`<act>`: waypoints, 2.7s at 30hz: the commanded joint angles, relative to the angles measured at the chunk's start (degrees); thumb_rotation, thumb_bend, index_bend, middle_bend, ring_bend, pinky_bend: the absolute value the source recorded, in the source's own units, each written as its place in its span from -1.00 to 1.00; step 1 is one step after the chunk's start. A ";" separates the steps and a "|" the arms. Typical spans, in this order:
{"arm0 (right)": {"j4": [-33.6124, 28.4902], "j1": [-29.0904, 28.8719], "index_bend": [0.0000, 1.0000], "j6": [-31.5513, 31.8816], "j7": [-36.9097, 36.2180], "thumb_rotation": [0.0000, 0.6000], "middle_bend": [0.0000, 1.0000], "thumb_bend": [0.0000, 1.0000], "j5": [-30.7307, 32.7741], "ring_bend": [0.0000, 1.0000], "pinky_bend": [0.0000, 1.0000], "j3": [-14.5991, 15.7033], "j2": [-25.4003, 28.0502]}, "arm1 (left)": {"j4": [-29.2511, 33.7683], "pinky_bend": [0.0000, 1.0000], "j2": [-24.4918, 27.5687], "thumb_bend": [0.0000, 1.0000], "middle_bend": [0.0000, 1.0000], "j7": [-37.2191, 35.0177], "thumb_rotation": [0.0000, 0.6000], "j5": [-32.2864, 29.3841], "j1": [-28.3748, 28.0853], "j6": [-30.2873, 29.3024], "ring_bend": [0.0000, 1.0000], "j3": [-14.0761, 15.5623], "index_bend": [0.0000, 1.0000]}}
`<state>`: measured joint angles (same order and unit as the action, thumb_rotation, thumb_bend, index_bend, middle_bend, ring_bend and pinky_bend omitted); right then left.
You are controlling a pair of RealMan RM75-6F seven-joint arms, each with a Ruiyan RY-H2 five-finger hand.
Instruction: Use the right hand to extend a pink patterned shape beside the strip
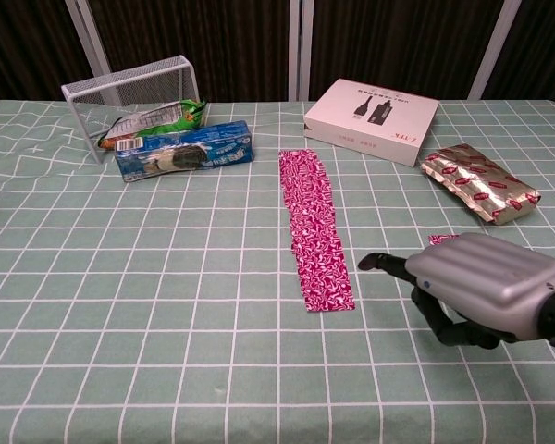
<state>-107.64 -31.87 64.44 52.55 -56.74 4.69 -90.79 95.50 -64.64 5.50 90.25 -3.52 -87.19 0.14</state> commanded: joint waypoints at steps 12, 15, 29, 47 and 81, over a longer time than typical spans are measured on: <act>4.43 -5.37 -0.80 -0.28 7.32 1.00 0.62 1.00 10.32 0.57 0.50 -3.19 -7.89 | -1.87 -0.86 -0.05 -0.71 -1.00 -2.42 1.00 -0.63 0.35 -0.06 -1.00 -0.04 -0.96; 4.51 -5.73 -0.80 -0.15 7.76 1.00 0.62 1.00 11.43 0.57 0.50 -2.76 -7.93 | -1.94 -0.86 -0.04 -0.71 -1.00 -2.53 1.00 -0.57 0.42 -0.14 -1.00 0.00 -0.96; 2.50 -4.21 -0.80 2.79 5.00 1.00 0.62 1.00 9.63 0.57 0.50 1.29 -4.82 | -2.10 -0.86 -0.36 -0.71 -1.00 -2.30 1.00 -0.32 0.56 -0.15 -1.00 0.20 -0.96; -0.07 -0.04 -0.80 5.31 0.85 1.00 0.62 1.00 5.10 0.57 0.50 7.04 1.96 | -1.09 -0.86 -0.62 -0.71 -1.00 -0.74 1.00 0.45 0.31 0.08 -1.00 0.39 -0.96; 0.48 6.54 -0.80 5.51 -6.53 1.00 0.62 1.00 -0.61 0.57 0.50 9.54 9.65 | 0.21 -0.86 -0.24 -0.71 -1.00 0.58 1.00 1.35 0.26 -0.26 -1.00 0.55 -0.96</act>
<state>-107.25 -25.55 69.90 46.25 -57.12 14.08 -81.36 95.67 -64.89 6.05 91.58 -3.25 -87.46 0.68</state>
